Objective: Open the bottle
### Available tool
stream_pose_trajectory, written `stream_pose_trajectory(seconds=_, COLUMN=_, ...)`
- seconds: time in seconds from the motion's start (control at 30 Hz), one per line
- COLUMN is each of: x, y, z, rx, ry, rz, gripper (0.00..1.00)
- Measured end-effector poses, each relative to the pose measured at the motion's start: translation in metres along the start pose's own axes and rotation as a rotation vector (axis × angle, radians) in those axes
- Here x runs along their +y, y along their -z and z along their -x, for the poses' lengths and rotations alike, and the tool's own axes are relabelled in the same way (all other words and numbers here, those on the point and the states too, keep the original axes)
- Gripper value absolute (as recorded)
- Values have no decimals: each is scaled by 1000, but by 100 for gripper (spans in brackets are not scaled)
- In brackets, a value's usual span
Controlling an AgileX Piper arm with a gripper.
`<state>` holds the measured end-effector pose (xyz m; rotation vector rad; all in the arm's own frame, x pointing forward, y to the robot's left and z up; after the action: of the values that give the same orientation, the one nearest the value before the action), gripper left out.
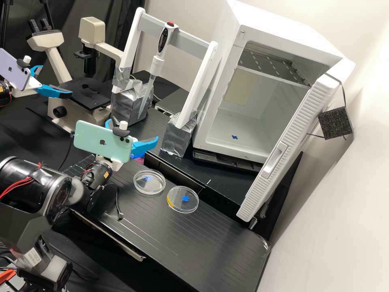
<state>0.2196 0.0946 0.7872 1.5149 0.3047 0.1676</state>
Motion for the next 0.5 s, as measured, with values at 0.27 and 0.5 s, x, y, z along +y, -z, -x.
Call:
stream_pose_trajectory(seconds=0.27, x=-10, y=1, z=-11, rx=-6, ry=47, rz=18, gripper=100)
stream_pose_trajectory(seconds=0.5, x=-13, y=-3, z=-19, rx=-32, ry=65, rz=25, gripper=0)
